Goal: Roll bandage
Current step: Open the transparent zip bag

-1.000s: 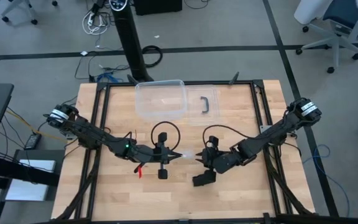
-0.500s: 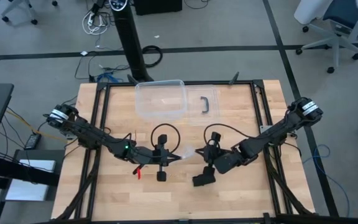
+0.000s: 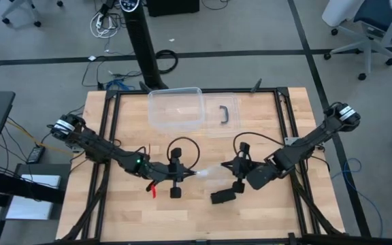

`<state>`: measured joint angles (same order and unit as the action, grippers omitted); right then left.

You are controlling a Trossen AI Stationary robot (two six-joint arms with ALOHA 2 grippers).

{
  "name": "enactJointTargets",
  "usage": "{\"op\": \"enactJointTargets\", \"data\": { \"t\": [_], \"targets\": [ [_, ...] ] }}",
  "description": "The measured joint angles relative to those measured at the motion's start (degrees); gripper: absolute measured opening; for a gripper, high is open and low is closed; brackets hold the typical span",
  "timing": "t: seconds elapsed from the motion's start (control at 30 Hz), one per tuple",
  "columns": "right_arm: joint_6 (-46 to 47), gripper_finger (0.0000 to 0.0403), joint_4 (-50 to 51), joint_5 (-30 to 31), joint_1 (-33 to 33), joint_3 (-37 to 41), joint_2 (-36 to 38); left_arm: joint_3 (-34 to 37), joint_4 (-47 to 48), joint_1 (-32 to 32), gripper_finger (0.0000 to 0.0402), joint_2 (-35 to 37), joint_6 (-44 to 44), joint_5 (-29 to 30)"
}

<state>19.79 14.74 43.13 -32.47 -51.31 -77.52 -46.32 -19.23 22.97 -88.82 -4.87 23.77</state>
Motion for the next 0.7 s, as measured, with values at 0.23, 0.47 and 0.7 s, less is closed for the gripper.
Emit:
{"op": "enactJointTargets", "data": {
  "t": [0.23, 0.47, 0.7],
  "targets": [
    [4.1, 0.0029, 4.5, 0.2, -2.9, 0.0, 4.2, 0.1, -3.4, 0.6, 0.0, 0.0, 0.4, -0.2],
    [16.9, 0.0119, 10.1, 3.3, -10.5, 1.4, 4.8, 0.1, -14.0, 1.3, 0.0, 0.0, 5.4, -0.1],
    [26.4, 0.016, -0.6, 8.2, -17.0, 9.2, 3.6, 0.1, -20.3, 0.9, 0.0, 0.0, 6.5, 0.6]
  ]
}}
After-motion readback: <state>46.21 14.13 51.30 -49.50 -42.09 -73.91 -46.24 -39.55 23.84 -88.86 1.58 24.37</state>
